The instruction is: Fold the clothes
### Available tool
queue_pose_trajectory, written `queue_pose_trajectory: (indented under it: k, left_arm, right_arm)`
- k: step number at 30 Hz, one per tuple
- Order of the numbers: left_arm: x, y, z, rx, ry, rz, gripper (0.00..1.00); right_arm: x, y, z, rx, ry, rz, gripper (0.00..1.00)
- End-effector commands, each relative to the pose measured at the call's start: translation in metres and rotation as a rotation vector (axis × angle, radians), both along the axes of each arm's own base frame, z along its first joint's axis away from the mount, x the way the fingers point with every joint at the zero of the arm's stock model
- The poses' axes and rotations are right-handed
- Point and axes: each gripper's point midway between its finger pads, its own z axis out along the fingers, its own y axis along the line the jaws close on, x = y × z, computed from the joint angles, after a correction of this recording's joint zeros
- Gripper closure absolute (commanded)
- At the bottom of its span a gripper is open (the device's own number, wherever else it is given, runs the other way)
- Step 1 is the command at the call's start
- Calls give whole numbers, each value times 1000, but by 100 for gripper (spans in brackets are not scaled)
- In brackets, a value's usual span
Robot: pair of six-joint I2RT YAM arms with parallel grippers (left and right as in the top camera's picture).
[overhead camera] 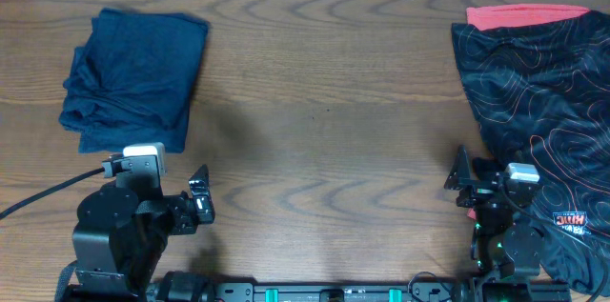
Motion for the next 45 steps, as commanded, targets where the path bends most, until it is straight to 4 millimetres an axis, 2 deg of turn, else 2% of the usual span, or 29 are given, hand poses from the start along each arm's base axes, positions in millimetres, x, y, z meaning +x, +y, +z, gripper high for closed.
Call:
queue_pose_trajectory:
  k: [1,16,18,23,32,38,45]
  left_arm:
    - [0,1,0,-2,-2,10,2]
    - [-2,7,-1,6,4,35,2]
    - [-8,13,-9,16,38,60,2]
    - [-7,20,-26,8,10,104,2]
    - [24,20,-72,-8,-246,107,2]
    - [40,20,-79,-22,-447,106,2]
    - [53,20,-77,36,-590,82,2]
  right_arm:
    - [0,-2,0,-16,2,-5,1]
    - [0,-2,0,-16,2,-5,1]
    - [0,-2,0,-16,2,-6,1]
    - [0,-2,0,-16,2,-5,1]
    - [0,-2,0,-16,2,-6,1]
    - [0,-2,0,-16,2,-5,1]
    - [0,-2,0,-16,2,-5,1]
